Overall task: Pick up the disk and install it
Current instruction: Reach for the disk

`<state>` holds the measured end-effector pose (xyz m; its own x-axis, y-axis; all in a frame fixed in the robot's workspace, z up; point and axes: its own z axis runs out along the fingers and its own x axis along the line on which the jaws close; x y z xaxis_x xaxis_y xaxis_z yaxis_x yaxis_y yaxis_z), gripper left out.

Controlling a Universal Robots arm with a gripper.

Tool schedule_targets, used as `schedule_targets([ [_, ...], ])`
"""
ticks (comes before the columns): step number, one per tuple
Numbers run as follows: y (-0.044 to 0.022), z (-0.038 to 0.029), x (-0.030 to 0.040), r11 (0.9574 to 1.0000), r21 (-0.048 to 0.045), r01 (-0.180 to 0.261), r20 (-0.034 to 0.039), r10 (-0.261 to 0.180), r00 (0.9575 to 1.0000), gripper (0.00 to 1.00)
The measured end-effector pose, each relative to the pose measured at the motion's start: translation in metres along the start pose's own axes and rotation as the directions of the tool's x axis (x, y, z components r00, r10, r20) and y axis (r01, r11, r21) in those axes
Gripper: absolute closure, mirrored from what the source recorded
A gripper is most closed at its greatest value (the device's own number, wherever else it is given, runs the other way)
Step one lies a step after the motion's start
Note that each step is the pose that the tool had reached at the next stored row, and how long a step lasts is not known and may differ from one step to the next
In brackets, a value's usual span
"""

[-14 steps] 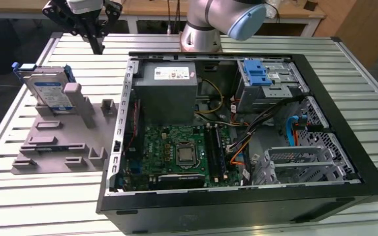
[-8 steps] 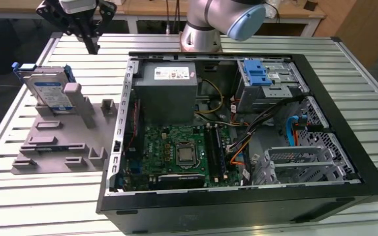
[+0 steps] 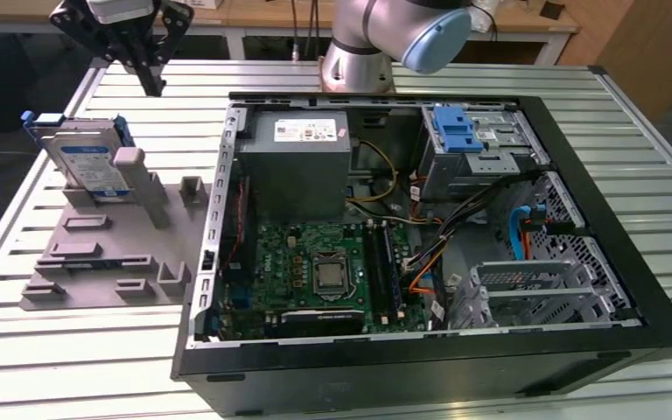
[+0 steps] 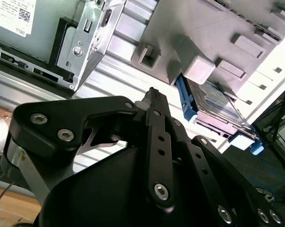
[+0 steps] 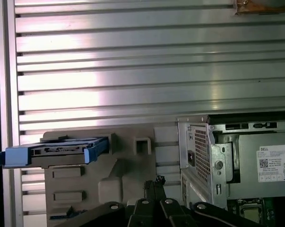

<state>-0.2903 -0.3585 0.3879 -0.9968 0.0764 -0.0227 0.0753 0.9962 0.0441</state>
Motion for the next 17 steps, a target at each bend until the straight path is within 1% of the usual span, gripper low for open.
schedule_targets([
  [11,0.0005,0.0002,0.017,1.0,0.0001,0.0,-0.0008,0.0,1.0,0.89],
  [14,0.0005,0.0003,0.0204,1.0,0.0001,0.0,-0.0017,0.0,1.0,0.89],
  [16,0.0004,0.0004,0.0211,1.0,0.0003,0.0,-0.0043,0.0,1.0,0.89],
  [17,0.0004,0.0005,0.0214,1.0,0.0006,0.0,-0.0073,0.0,1.0,0.89],
])
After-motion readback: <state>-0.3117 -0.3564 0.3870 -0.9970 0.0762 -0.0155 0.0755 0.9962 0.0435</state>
